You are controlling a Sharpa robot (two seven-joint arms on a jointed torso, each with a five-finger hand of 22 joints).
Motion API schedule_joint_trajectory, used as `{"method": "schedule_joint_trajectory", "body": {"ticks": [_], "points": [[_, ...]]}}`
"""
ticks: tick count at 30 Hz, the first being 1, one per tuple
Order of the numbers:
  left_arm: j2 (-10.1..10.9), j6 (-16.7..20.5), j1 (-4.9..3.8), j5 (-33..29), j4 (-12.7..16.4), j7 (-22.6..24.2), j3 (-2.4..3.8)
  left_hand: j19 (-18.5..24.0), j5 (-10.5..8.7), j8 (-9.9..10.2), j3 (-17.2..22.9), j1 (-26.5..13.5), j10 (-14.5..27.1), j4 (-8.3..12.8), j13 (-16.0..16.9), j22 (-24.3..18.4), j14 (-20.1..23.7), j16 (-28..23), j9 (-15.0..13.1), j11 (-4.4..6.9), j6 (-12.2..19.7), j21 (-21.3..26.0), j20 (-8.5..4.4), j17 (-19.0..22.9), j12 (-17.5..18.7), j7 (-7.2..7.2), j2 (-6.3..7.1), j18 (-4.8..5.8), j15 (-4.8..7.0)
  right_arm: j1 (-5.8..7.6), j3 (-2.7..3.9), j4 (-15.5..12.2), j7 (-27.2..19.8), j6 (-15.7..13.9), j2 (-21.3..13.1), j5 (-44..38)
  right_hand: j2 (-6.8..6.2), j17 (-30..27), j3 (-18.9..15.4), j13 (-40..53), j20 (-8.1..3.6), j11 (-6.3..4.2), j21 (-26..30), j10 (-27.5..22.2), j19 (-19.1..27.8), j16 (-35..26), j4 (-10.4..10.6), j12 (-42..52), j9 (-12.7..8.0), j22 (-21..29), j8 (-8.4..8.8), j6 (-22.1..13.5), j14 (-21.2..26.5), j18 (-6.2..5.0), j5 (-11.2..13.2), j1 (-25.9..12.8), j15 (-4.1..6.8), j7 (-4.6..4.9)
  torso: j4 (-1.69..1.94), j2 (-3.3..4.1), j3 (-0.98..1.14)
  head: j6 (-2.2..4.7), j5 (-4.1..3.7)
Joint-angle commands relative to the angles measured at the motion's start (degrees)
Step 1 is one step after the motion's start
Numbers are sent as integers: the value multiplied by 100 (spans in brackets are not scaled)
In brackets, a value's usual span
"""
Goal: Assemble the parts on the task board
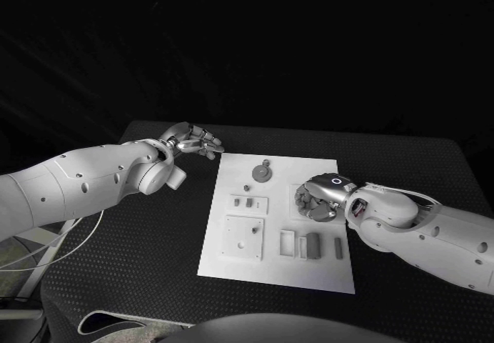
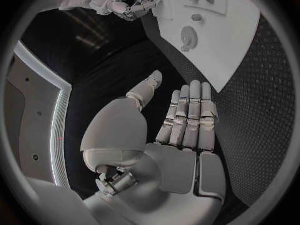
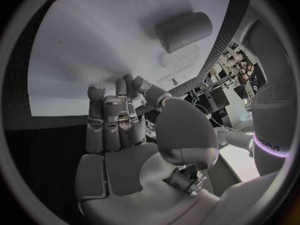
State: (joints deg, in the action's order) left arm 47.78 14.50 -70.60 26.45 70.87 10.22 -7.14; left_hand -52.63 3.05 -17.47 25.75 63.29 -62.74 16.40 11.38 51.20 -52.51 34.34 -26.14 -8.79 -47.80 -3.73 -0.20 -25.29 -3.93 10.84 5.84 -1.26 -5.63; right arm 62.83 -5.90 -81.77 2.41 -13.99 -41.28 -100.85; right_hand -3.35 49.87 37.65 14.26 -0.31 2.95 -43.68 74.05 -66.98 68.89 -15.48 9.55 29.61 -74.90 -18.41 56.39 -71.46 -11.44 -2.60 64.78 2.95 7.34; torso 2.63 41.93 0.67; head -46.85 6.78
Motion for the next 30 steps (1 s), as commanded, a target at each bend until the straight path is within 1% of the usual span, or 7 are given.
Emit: {"method": "schedule_joint_trajectory", "body": {"ticks": [1,12,18,20,26,28,30], "points": [[-14,-55,-7,-35,3,68,4,4,3,-38,-35,-33,21,-2,-9,-6,-26,-37,6,-1,39,-20,34,-7,-2,8,-18,18,-16,-15,-2,-41,25,-149,19,-141,98,12,46,10,-18,-15,-46,57,-36,7,1,7,48,-116,-43,61,-17,-356,-22,19,58,-17,0,0,2,-5,-6],[-15,-54,-7,-35,-6,68,4,4,3,-39,-35,-35,21,-2,-11,-9,-27,-41,7,-1,40,-21,34,-13,-2,8,-22,18,-16,-18,-1,-83,72,-207,-36,-169,131,43,102,72,-45,-48,-89,123,-72,35,-36,26,78,-120,-76,117,-52,-356,-22,-22,92,-44,1,-2,3,-9,-4],[-25,-58,-6,-35,-15,69,4,4,3,-39,-35,-36,21,-1,-12,-11,-28,-44,8,-1,41,-21,34,-16,-2,8,-24,18,-16,-17,14,-187,60,-282,-91,-94,131,49,114,86,-51,-54,-97,133,-77,37,-48,28,85,-120,-82,126,-57,-356,-22,-27,97,-48,0,-4,3,-1,2],[-25,-59,-6,-35,-18,70,4,4,3,-39,-35,-36,21,-1,-12,-11,-28,-45,8,-1,41,-21,34,-18,-2,8,-25,18,-16,-17,37,-218,52,-306,-100,-57,132,51,117,90,-53,-55,-99,135,-79,38,-51,28,87,-120,-84,128,-58,-356,-22,-29,99,-50,2,-5,2,-1,5],[-26,-56,-6,-35,-41,70,4,4,3,-40,-36,-36,21,0,-14,-14,-28,-48,9,-1,41,-21,33,-21,-2,7,-26,17,-16,-14,149,-355,49,-304,-126,25,135,55,127,100,-58,-59,-106,142,-86,40,-57,28,92,-120,-87,133,-64,-356,-22,-31,103,-52,-4,-3,3,10,23],[-28,-56,-6,-35,-41,70,4,4,3,-40,-36,-36,22,0,-14,-14,-29,-49,9,-1,41,-21,33,-23,-2,7,-26,17,-16,-12,213,-427,46,-298,-133,60,132,57,129,105,-60,-61,-109,145,-89,41,-60,29,95,-120,-89,136,-67,-356,-22,-34,105,-53,-5,-3,1,31,33],[-30,-55,-6,-35,-40,70,4,4,3,-40,-36,-36,22,1,-14,-15,-29,-50,9,-1,41,-21,33,-24,-2,7,-26,17,-16,-9,255,-489,42,-294,-138,88,130,59,131,109,-62,-63,-112,147,-91,42,-64,28,97,-119,-91,138,-69,-356,-22,-36,107,-54,-3,-2,-2,34,45]]}}
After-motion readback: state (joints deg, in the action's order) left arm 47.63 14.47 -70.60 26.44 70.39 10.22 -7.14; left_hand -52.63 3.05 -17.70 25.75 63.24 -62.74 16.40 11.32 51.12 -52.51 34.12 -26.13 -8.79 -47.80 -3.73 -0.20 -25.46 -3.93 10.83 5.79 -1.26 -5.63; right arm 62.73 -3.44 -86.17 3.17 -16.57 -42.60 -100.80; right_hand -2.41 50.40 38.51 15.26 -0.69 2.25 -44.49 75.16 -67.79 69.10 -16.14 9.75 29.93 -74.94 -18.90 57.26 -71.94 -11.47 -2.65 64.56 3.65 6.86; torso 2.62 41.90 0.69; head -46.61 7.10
